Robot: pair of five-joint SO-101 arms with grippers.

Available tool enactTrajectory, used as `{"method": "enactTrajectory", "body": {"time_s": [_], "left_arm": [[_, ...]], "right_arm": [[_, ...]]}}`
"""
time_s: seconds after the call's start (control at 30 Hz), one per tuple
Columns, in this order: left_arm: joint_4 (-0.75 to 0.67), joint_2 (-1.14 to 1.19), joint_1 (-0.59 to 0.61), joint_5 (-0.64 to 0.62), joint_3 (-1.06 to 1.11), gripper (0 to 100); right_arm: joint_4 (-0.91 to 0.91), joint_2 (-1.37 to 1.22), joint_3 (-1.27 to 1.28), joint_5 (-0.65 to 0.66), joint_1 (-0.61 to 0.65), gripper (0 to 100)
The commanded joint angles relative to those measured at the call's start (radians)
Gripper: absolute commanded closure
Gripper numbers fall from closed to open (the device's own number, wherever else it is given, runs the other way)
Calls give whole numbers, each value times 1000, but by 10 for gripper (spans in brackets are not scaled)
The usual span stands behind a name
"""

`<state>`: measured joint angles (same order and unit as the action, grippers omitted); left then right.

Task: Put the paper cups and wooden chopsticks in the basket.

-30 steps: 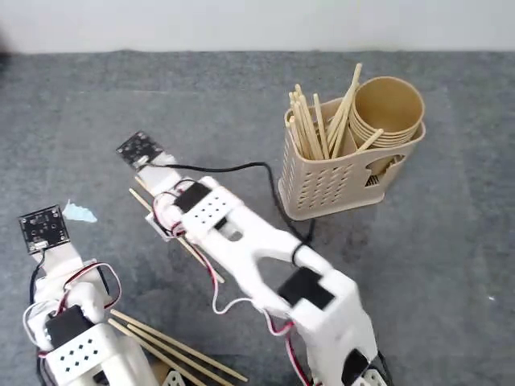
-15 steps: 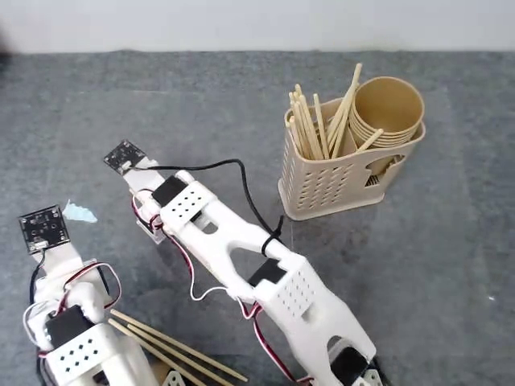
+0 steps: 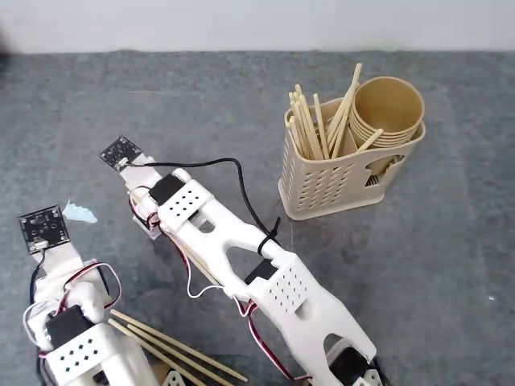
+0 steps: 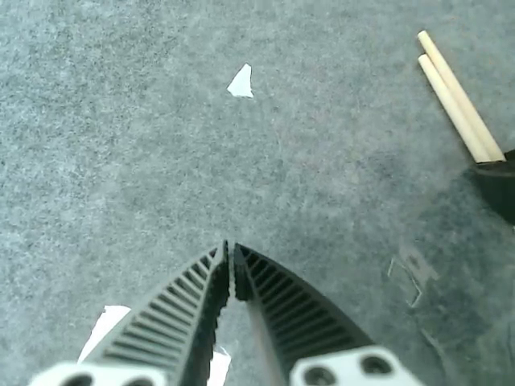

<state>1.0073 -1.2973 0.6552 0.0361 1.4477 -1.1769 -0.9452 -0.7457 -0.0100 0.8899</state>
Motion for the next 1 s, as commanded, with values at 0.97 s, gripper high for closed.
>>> {"method": "enactTrajectory", "body": {"time_s": [0.97], "left_arm": [[-21,-12,0,2,-12,987]], "right_arm": [[-263,237,6,3,13,991]]}}
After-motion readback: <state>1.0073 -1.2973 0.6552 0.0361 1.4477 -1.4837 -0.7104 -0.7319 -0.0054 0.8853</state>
